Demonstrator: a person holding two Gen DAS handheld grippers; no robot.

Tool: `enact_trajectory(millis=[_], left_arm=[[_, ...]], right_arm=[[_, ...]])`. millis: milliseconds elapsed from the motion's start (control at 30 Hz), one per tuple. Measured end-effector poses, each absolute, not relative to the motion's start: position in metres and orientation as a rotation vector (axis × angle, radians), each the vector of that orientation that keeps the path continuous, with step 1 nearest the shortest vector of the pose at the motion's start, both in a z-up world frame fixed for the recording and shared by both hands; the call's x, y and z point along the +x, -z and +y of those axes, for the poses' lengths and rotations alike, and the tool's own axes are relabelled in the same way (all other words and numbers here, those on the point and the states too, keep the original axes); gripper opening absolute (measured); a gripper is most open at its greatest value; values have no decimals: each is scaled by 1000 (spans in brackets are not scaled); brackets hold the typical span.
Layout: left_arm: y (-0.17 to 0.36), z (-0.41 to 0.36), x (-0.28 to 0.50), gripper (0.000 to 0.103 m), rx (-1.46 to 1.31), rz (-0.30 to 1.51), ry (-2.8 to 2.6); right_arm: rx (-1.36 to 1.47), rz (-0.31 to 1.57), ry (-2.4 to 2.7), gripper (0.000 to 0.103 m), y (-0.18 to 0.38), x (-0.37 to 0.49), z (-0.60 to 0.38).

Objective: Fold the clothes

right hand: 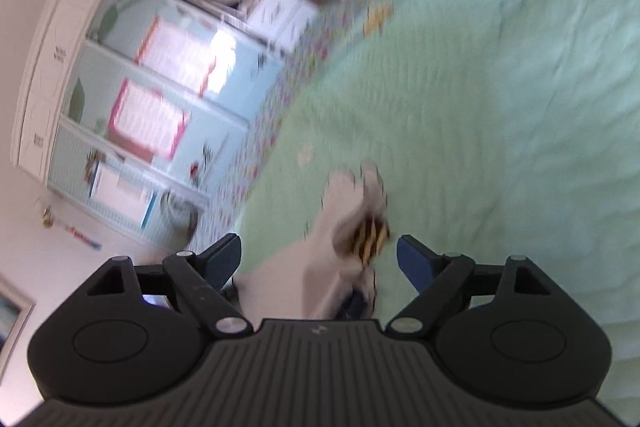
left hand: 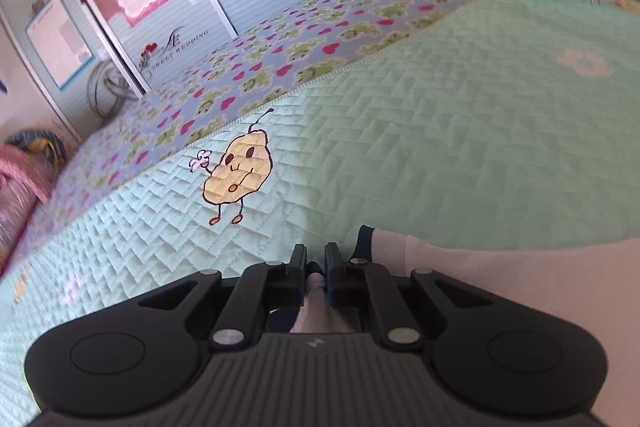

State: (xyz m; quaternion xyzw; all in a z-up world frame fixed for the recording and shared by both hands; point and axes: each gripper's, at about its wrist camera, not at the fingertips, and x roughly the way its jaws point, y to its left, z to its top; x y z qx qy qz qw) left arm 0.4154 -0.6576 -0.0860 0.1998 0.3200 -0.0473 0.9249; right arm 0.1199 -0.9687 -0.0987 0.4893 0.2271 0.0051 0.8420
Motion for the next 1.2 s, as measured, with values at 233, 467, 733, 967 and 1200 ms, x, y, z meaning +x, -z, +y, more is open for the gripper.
enact_trajectory(millis=[233,467,733,967,1200], left_arm=[[38,-626,391,56,63,586,72],[27,-738,343,55,369,580,594],[44,-840,312,58,533,627,839],[70,-850,308,56,559,740,906],[61,-850,303,2,496,660,846]], right_arm=[[968,502,15,86,110,130,-949],[770,592,-84,84,98,131,-939],[667,630,-61,44,102,136,-931],[604,643,-98,4,106,141,-917],[652,551,-48,3,89,125,-937]])
